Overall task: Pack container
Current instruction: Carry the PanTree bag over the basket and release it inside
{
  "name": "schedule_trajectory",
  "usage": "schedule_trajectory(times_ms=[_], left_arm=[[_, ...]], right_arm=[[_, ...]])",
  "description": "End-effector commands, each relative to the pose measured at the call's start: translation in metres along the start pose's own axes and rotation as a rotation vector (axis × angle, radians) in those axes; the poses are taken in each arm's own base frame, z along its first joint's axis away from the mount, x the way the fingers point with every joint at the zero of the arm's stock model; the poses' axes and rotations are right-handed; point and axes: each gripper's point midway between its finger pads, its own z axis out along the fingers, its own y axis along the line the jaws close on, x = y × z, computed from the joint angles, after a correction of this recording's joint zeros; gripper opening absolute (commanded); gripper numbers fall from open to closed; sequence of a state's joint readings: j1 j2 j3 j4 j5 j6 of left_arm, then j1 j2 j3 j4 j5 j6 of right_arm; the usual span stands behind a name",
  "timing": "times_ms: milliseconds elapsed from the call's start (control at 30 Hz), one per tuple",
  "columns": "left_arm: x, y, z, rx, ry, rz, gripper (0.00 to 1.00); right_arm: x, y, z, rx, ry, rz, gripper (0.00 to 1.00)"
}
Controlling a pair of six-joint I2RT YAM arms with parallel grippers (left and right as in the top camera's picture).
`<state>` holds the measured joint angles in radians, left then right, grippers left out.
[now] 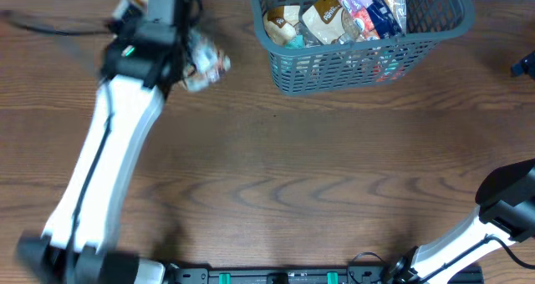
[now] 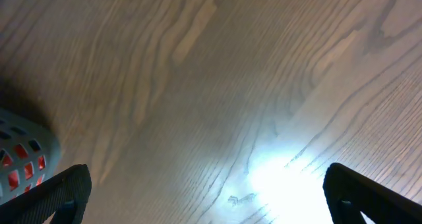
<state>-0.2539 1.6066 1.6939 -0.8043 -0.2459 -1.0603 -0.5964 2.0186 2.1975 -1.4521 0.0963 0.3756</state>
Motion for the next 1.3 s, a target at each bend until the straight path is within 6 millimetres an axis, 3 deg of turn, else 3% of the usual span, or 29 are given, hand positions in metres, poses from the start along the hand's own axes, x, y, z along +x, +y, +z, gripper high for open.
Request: schedule_trajectory(times_ms=[0,133,300,400,533,633,833,1033,1267], left_arm=[[-0.028,-0.032,-0.048,0.159,-0.133,0.106,0.06],[-0.032,-0.084,-0.084,0.388,-0.189,0.06,0.06],[-0.001,-0.151,-0.112,0.644,-0.18,0.041,0.06],[0.024,-0.188,-0.119,0.774,-0.174,0.022,0.06],[0.055,-0.216,-0.109,0.854,-0.156,0.013,0.06],[0.083,-0.225,-0.093,0.858,-0.123,0.032,0.06],[0.129,-0.223,-0.051,0.792,-0.059,0.067,0.06],[0.157,-0.214,-0.006,0.717,-0.035,0.108,0.06],[0.18,-0.198,0.03,0.631,-0.004,0.155,0.06]], right_arm=[[-0.001,-0.002,0.0,0.002,-0.001,0.018,0.99],[-0.001,-0.002,0.0,0.002,-0.001,0.018,0.99],[-0.001,-0.002,0.0,0.002,-0.001,0.018,0.98],[-0.001,-0.002,0.0,0.002,-0.001,0.018,0.99],[-0.001,-0.002,0.0,0.002,-0.001,0.018,0.99],[-0.001,-0.002,0.0,0.002,-0.001,0.018,0.99],[-0.001,-0.002,0.0,0.002,-0.001,0.018,0.99],[-0.001,-0.002,0.0,0.002,-0.001,0.018,0.99],[-0.001,-0.002,0.0,0.002,-0.001,0.018,0.99]])
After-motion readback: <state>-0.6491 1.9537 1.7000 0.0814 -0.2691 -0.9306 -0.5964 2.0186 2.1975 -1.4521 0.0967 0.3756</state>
